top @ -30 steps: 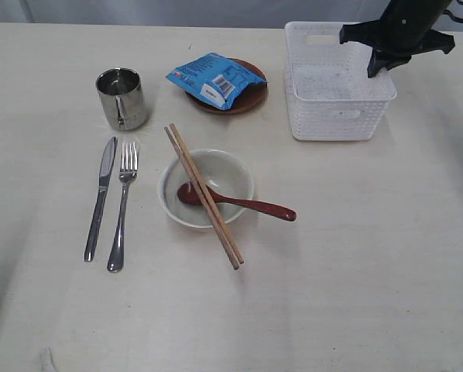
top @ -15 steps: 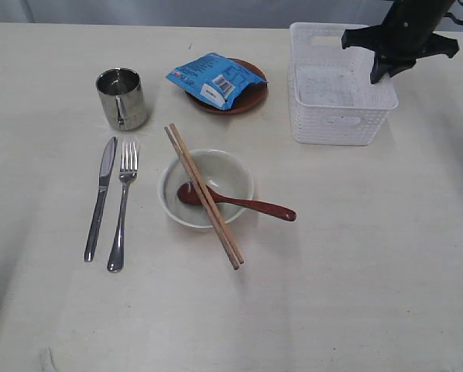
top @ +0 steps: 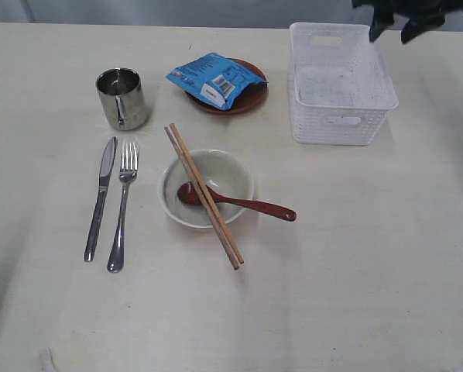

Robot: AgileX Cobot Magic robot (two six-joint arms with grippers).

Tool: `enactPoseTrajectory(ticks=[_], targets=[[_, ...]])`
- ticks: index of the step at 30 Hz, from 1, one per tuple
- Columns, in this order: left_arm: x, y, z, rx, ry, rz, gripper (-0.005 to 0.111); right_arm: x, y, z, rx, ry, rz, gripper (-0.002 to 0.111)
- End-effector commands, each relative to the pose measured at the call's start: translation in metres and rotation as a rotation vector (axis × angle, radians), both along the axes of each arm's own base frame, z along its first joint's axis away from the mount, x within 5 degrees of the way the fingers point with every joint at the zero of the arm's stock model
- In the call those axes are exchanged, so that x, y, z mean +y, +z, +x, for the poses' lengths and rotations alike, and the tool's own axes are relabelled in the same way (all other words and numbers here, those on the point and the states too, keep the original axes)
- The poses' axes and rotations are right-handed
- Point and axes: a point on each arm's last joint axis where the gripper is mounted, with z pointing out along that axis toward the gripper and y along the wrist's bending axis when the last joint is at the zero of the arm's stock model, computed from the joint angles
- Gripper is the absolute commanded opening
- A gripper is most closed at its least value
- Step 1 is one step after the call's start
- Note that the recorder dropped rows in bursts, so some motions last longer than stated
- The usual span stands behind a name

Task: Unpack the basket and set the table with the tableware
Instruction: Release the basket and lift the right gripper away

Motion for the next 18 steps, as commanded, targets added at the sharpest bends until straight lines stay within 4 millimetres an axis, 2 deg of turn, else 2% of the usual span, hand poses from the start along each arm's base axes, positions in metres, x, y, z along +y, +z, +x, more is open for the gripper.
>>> enactPoseTrajectory(ticks=[1, 2, 4, 7, 10, 14, 18], targets=[[0.000, 0.000, 0.000, -0.012, 0.001, -0.002, 0.000, 0.005, 0.071, -0.020, -0.124, 0.045, 0.082, 0.049], [0.000, 0.000, 0.000, -0.012, 0.001, -0.002, 0.000, 0.008, 0.083, -0.027, -0.130, 0.076, 0.102, 0.045], [0.000, 0.000, 0.000, -0.012, 0.001, -0.002, 0.000, 0.016, 0.103, -0.045, -0.115, 0.151, 0.130, 0.027], [0.000, 0.000, 0.000, -0.012, 0.001, -0.002, 0.000, 0.029, 0.120, -0.067, -0.113, 0.213, 0.187, 0.000], [0.000, 0.000, 0.000, -0.012, 0.001, -0.002, 0.000, 0.046, 0.134, -0.093, -0.178, 0.271, 0.245, 0.000], [0.000, 0.000, 0.000, -0.012, 0.001, -0.002, 0.000, 0.064, 0.133, -0.133, -0.258, 0.300, 0.266, 0.000], [0.000, 0.000, 0.000, -0.012, 0.001, -0.002, 0.000, 0.075, 0.130, -0.182, -0.399, 0.315, 0.280, 0.000]])
